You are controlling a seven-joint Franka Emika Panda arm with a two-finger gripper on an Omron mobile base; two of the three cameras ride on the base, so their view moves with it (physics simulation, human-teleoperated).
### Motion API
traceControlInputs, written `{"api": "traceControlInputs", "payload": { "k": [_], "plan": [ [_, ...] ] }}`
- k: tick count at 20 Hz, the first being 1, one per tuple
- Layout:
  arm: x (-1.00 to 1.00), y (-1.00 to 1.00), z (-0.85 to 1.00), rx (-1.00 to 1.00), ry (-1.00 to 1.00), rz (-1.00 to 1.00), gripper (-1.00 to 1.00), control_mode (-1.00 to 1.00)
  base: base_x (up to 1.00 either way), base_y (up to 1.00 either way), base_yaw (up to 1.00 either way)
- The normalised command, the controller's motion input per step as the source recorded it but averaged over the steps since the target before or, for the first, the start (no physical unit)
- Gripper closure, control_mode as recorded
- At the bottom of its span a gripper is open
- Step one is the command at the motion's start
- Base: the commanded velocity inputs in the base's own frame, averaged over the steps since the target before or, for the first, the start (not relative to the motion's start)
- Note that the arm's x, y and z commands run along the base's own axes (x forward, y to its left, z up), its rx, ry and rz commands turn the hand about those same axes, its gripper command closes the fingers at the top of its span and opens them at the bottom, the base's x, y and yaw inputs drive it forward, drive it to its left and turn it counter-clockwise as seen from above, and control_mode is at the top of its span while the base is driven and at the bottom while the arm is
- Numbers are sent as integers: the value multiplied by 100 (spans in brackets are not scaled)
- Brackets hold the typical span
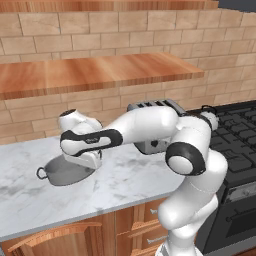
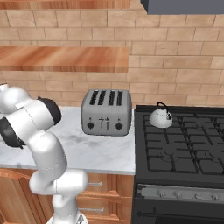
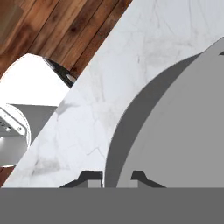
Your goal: Pick the kettle from the cabinet and place it on a stove burner. Then pick the pot from the counter and place it on another stove burner. Finally, turn both burners on.
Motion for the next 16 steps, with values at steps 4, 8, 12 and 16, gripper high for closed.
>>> {"api": "traceControlInputs", "payload": {
  "k": [4,8,12,16],
  "plan": [
    [-31,-33,28,0,-10,0,100,-100,0,0,0],
    [-33,-33,16,0,-15,0,100,-100,0,0,0],
    [-35,-38,14,2,-10,0,100,-100,0,0,0],
    [-22,-38,21,3,-3,-1,100,-100,0,0,0]
  ]
}}
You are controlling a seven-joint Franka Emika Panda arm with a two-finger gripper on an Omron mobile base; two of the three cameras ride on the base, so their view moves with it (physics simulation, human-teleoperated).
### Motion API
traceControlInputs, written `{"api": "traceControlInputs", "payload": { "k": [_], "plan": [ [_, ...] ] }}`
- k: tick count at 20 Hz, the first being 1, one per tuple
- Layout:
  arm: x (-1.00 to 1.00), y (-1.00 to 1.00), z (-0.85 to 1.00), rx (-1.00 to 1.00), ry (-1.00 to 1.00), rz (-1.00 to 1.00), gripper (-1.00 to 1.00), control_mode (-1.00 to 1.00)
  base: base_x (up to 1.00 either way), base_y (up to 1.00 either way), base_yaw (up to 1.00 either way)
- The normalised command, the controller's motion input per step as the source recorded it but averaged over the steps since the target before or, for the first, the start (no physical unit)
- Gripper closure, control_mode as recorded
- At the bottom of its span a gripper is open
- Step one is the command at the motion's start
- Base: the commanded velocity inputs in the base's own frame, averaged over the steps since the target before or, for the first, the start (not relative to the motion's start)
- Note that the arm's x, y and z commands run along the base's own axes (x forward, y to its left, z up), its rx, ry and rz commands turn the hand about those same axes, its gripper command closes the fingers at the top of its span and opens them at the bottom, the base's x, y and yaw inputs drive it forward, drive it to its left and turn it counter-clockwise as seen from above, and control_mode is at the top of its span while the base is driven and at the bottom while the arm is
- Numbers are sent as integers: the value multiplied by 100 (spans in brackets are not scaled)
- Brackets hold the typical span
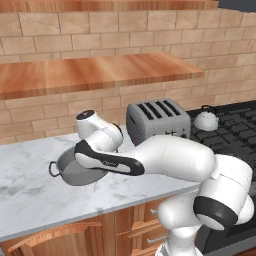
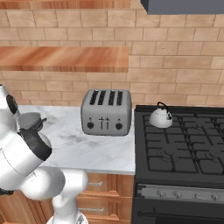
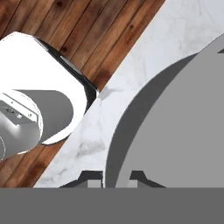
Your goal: Pick the kettle from the cabinet and place it on a stove burner. Then pick the pot from the counter and place it on another stove burner. Finally, turn both burners on.
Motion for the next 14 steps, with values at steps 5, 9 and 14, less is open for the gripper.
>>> {"api": "traceControlInputs", "payload": {
  "k": [5,9,14],
  "plan": [
    [-5,-39,35,5,0,-4,100,-100,0,0,0],
    [-7,-39,31,3,0,-6,100,-100,0,0,0],
    [-18,-38,27,1,0,-6,100,-100,0,0,0]
  ]
}}
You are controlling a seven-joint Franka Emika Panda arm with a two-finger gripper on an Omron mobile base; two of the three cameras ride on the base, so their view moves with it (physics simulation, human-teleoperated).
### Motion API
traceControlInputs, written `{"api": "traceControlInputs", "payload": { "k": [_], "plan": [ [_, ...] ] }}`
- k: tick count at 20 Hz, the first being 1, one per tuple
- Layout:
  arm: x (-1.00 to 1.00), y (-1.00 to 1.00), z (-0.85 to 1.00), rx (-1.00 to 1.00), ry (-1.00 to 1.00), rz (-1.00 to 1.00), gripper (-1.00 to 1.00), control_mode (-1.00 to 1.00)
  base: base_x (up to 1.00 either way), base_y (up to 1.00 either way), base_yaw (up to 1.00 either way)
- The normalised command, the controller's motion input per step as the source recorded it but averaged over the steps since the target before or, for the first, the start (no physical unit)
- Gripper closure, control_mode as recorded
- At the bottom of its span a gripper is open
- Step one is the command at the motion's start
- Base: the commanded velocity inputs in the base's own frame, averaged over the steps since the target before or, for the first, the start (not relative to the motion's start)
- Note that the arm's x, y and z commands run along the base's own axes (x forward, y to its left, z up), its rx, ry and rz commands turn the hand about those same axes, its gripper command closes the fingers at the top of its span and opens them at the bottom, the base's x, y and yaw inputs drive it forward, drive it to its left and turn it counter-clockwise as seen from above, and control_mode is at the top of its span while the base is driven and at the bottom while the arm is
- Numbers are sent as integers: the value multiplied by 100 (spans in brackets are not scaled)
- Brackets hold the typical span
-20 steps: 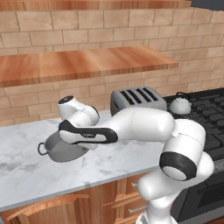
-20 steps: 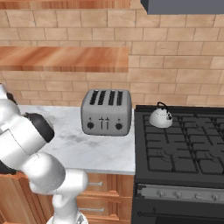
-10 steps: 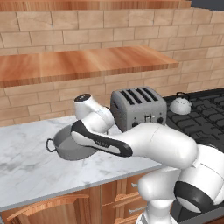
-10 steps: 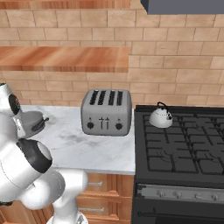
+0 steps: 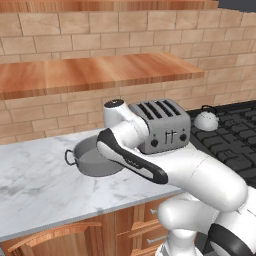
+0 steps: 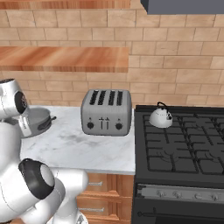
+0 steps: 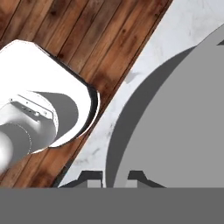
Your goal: Pick the kettle from the cabinet and place it on a stove burner. Then pick the pot from the counter and place it on another stove burner. Finally, turn both burners on.
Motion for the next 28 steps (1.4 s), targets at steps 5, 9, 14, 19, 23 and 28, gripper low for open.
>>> {"api": "traceControlInputs", "payload": {
  "k": [5,9,14,19,23,28],
  "plan": [
    [-20,-38,24,0,0,-8,100,-100,0,0,0],
    [-17,-37,17,0,0,-10,100,-100,0,0,0],
    [-18,-39,13,0,0,-11,100,-100,0,0,0],
    [-20,-42,11,0,0,-12,100,-100,0,0,0],
    [-19,-38,15,0,0,-12,100,-100,0,0,0],
    [-15,-38,17,0,0,-12,100,-100,0,0,0]
  ]
}}
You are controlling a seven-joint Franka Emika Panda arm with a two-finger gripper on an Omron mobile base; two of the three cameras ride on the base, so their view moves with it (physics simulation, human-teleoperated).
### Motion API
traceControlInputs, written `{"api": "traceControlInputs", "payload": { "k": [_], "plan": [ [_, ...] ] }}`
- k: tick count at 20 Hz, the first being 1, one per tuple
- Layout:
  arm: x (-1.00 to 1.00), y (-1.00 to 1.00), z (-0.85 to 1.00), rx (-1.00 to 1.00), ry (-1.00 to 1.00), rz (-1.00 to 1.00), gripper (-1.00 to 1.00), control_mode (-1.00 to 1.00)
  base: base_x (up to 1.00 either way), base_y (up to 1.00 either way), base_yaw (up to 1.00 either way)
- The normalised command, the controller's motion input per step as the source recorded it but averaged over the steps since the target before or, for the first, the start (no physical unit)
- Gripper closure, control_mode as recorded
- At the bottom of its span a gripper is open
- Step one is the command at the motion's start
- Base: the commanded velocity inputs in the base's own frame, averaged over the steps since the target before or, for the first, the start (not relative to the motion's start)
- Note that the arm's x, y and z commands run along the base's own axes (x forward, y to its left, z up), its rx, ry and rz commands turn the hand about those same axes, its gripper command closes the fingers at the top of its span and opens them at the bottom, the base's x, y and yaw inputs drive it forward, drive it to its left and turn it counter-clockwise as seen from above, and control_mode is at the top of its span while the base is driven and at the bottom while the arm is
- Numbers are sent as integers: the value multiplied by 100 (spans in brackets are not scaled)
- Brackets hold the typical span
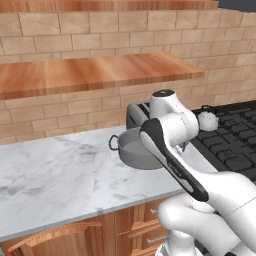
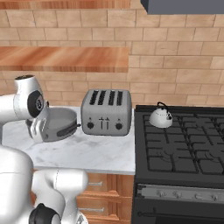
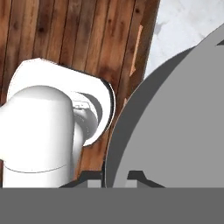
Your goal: Pick the kettle from the cabinet and place it on a stove burner. Then pick the pot from the counter and place it on another stove burner. Finally, turn both burners on.
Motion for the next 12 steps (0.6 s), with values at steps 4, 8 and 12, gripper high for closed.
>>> {"api": "traceControlInputs", "payload": {
  "k": [4,8,12],
  "plan": [
    [-18,-38,16,0,0,-12,100,-100,0,0,0],
    [-19,-39,15,0,0,-13,100,-100,0,0,0],
    [-20,-39,12,0,0,-13,100,-100,0,0,0]
  ]
}}
